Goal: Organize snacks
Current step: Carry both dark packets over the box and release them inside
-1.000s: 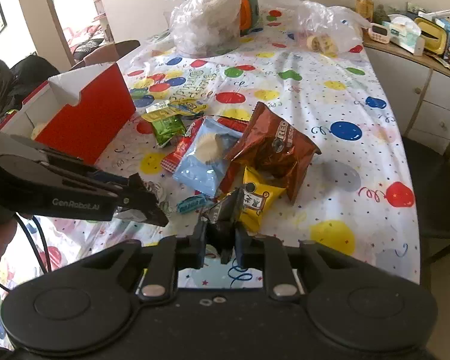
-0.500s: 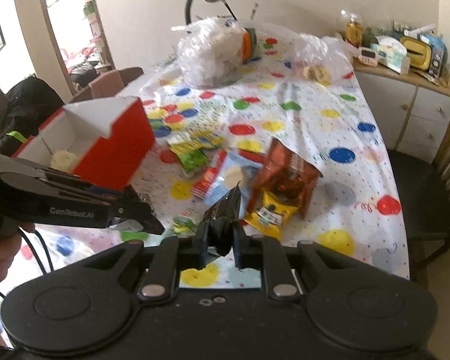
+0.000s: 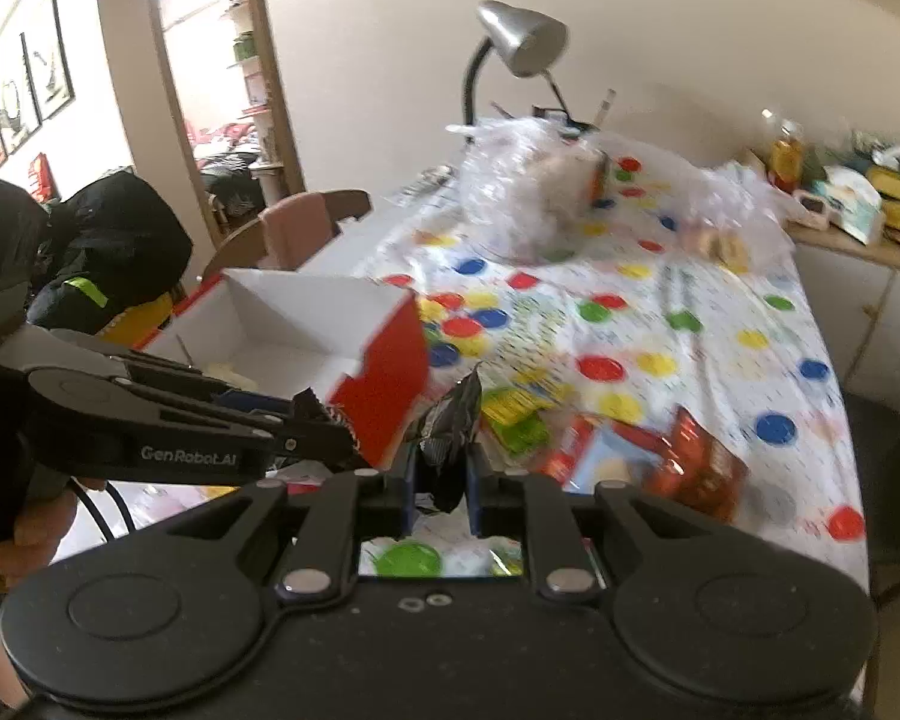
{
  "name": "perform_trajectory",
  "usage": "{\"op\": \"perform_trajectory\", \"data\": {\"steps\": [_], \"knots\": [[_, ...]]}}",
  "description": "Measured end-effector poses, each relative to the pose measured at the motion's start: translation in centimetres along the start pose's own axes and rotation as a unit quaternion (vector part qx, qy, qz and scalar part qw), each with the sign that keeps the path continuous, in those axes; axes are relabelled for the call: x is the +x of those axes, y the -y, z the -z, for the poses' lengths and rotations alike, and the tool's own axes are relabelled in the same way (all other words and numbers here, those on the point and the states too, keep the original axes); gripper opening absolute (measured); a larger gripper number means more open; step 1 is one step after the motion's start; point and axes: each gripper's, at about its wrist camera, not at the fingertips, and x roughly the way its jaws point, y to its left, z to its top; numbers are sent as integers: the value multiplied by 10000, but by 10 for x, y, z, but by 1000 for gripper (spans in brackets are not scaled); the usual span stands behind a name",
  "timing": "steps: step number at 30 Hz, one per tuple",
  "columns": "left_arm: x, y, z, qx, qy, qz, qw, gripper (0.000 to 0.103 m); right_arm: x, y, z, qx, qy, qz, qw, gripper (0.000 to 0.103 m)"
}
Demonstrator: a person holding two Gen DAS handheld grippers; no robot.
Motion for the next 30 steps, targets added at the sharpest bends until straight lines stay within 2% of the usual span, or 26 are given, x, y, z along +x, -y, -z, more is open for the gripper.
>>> {"op": "perform_trajectory", "data": {"steps": [7, 15, 22, 30], "knots": [[-25, -44, -9, -124, 201, -229, 9995, 25, 20, -43, -27, -211, 123, -126, 9996, 14], [-46, -104, -12, -327, 315, -520, 9976, 25, 62, -84, -52, -344, 57, -236, 9991, 14], [-43, -159, -10, -609, 200, -832, 9945, 25, 103, -108, -64, -422, -146, -242, 9987, 15], [-25, -211, 1, -897, -143, -1126, 9895, 25, 158, -122, -65, -410, -498, -199, 9977, 15]]}}
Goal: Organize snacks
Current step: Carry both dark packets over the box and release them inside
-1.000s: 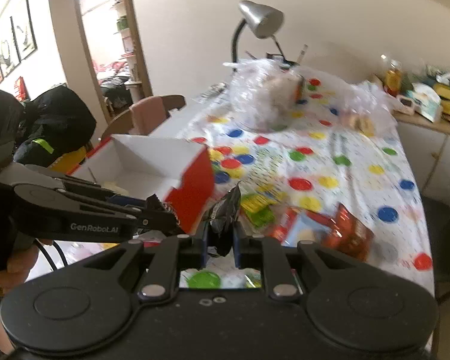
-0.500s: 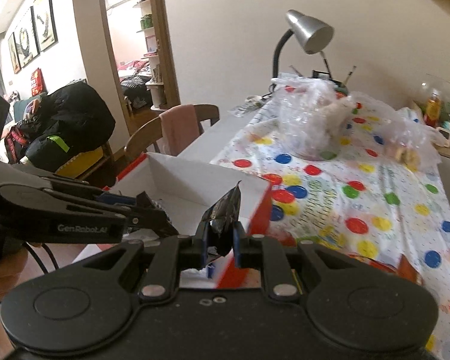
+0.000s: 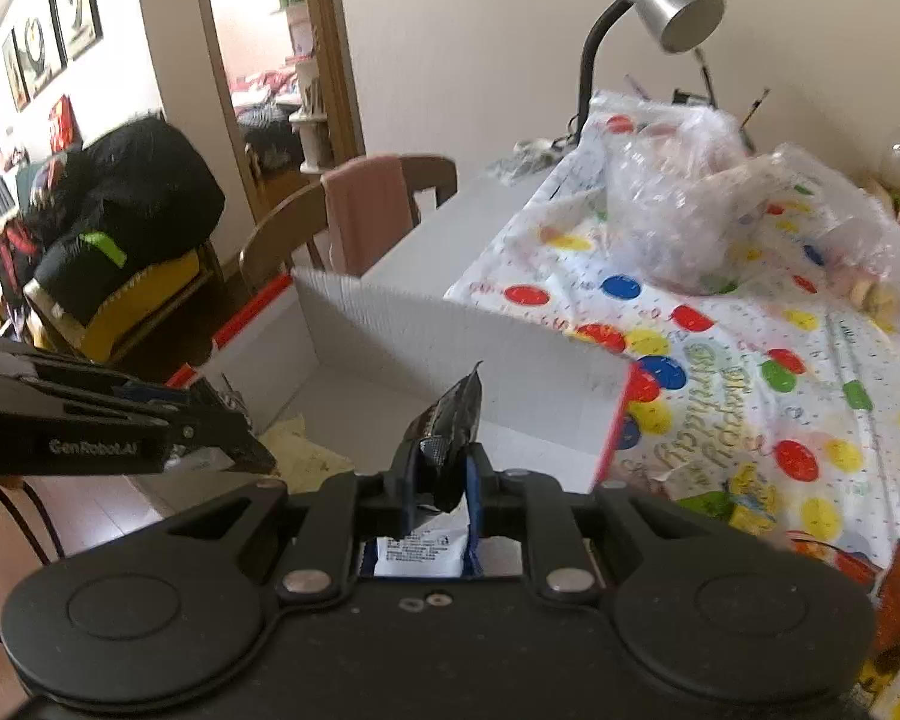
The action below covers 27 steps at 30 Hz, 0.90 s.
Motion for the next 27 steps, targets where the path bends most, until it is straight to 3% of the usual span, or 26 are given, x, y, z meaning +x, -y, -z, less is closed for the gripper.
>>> {"op": "perform_trajectory", "data": {"steps": [13, 21, 23, 27], "knots": [[43, -12, 18, 197, -632, -148, 9977, 25, 54, -5, 14, 61, -433, -56, 9990, 15], [57, -8, 25, 319, -862, -195, 9956, 25, 60, -7, 22, 42, -574, -30, 9983, 17], [60, -7, 26, 342, -922, -237, 9949, 25, 60, -9, 23, 21, -604, -9, 9982, 23], [62, -6, 30, 354, -987, -302, 9940, 25, 59, -8, 25, 78, -710, 53, 9974, 25]]}}
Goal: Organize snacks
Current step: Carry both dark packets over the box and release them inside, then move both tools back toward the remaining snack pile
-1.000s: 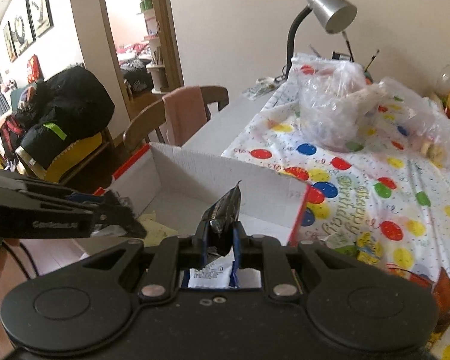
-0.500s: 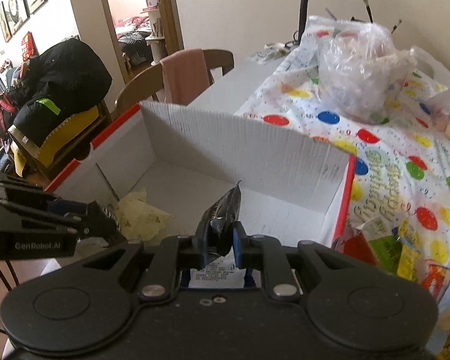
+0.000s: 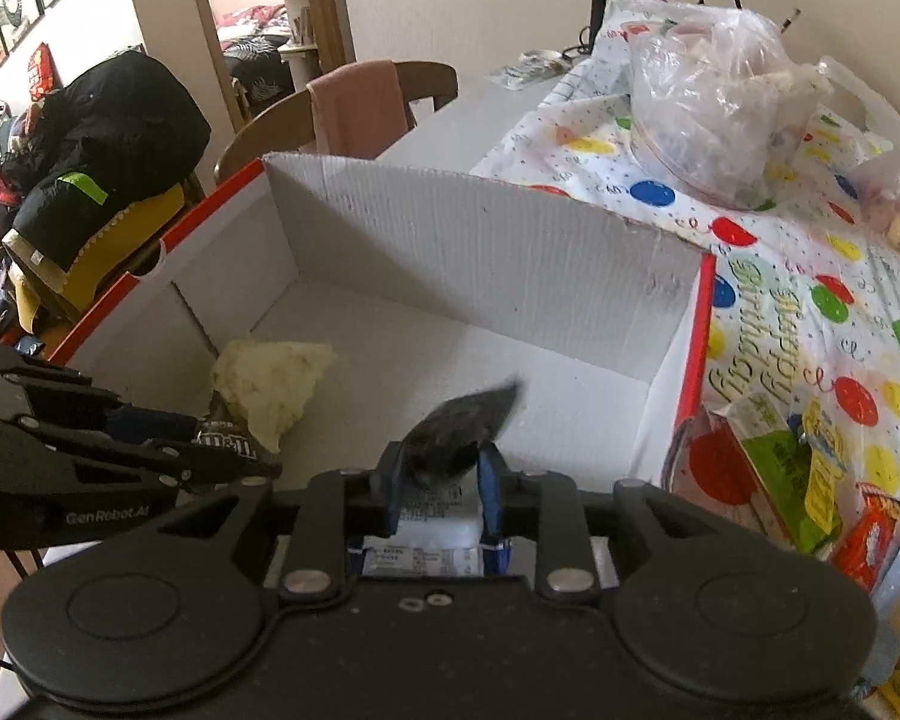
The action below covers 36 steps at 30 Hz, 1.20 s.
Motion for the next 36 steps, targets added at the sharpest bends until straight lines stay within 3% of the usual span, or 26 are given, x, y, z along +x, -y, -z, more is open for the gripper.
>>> {"op": "perform_trajectory", "data": {"steps": [14, 17, 19, 33, 36], "knots": [[-29, 11, 4, -15, 347, 108, 9993, 27, -35, 2, 6, 132, 151, -69, 9998, 42], [-38, 17, 5, 13, 487, 181, 9986, 38, -47, 3, 6, 168, 243, -88, 9995, 45], [-47, 22, 6, 43, 645, 187, 9977, 62, -55, 3, 7, 183, 311, -110, 9993, 48], [-93, 72, 6, 346, 1255, 508, 9902, 65, -127, 28, 25, 330, 904, -102, 9953, 79], [-101, 86, 7, 374, 1378, 612, 9879, 74, -144, 39, 33, 327, 1007, -79, 9943, 83]]}}
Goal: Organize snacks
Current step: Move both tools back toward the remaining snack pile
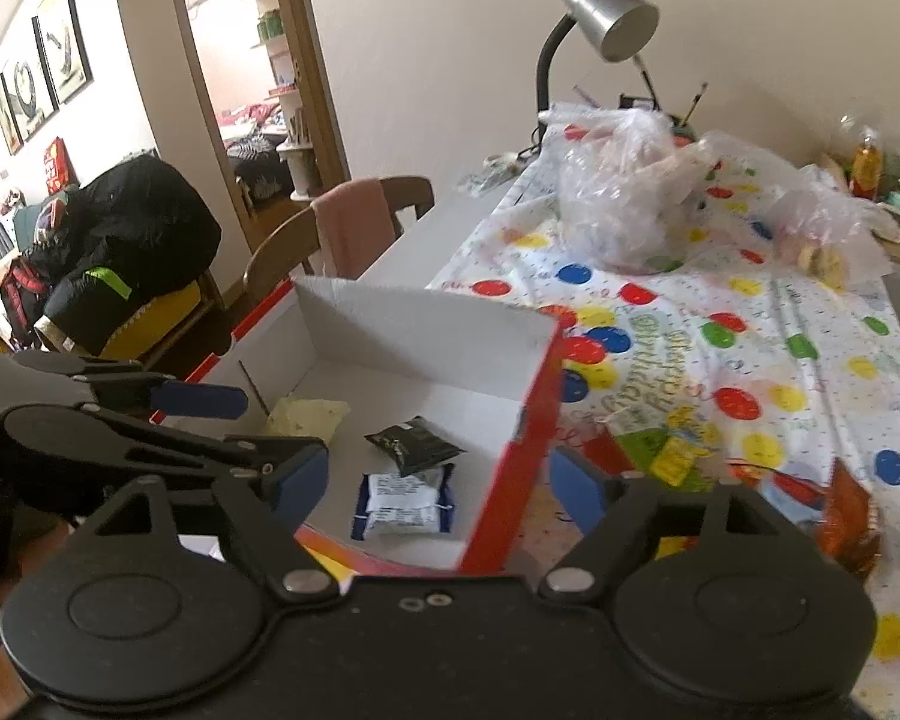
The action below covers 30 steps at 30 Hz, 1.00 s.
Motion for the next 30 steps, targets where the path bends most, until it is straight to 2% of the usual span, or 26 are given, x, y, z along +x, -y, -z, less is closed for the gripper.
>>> {"op": "perform_trajectory", "data": {"steps": [5, 6, 9, 14, 21, 30], "knots": [[-5, 28, -4, 77, 138, 251, 9996, 75, -29, 27, 8, 107, 124, 96, 9998, 87], [-6, 35, -4, 101, 158, 273, 9994, 78, -34, 31, 10, 127, 146, 123, 9997, 87], [-5, 55, -5, 156, 226, 355, 9990, 81, -47, 49, 15, 198, 202, 187, 9994, 96], [1, 83, -4, 148, 229, 488, 9984, 83, -66, 80, 28, 288, 284, 221, 9989, 103], [25, 127, 1, 218, -14, 597, 9980, 84, -81, 124, 46, 206, 95, 351, 9991, 103], [78, 165, 7, -55, -548, 441, 9975, 84, -70, 208, 62, 802, -232, 678, 9942, 103]]}}
